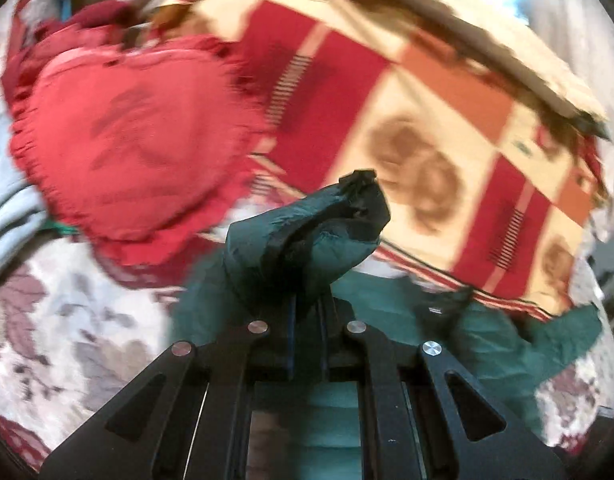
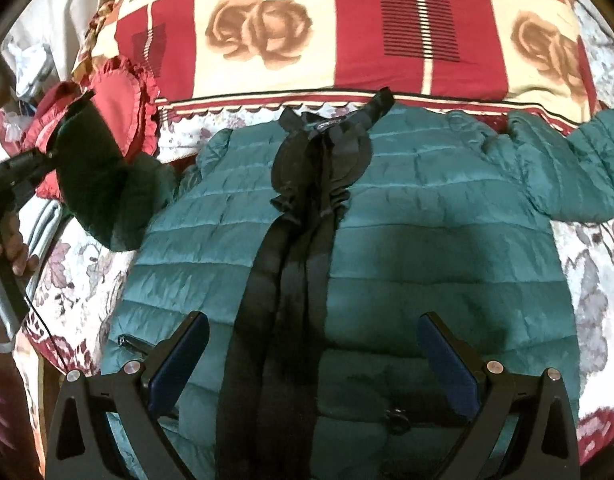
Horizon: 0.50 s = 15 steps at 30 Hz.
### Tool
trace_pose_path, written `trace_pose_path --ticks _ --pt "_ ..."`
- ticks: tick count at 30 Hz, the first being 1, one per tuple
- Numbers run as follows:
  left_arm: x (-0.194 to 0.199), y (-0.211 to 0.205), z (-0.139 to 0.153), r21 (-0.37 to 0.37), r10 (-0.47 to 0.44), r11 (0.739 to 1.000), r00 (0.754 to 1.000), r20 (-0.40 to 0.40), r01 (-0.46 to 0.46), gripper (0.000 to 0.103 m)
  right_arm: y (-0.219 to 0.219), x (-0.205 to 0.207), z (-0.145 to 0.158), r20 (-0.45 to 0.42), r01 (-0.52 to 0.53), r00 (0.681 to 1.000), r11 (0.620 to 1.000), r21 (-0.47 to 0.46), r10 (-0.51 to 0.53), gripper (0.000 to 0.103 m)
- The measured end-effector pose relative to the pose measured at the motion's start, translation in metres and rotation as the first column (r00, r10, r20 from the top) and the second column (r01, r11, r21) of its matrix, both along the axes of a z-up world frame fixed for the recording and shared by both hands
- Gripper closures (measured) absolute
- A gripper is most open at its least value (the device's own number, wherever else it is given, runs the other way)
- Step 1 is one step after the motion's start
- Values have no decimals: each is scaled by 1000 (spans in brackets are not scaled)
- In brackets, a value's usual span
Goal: Fold large clothes
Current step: 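Lift the sleeve with the left tool and fold it across the jacket body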
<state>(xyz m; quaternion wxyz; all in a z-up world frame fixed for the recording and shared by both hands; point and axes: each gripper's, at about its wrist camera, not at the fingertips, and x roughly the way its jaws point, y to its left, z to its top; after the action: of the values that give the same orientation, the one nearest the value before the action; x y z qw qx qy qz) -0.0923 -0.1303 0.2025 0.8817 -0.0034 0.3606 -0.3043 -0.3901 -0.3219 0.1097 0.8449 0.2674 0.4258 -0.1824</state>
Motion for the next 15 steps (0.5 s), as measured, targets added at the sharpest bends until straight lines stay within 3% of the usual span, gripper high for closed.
trace_pose_path --ticks 8,15 --pt "-75 -107 6 -20 -205 979 979 -7 205 95 -18 -20 7 27 46 999 999 0 -46 0" --pt "-126 -182 -13 -3 -348 937 936 -49 348 96 -40 -39 -1 20 101 995 995 21 -102 0"
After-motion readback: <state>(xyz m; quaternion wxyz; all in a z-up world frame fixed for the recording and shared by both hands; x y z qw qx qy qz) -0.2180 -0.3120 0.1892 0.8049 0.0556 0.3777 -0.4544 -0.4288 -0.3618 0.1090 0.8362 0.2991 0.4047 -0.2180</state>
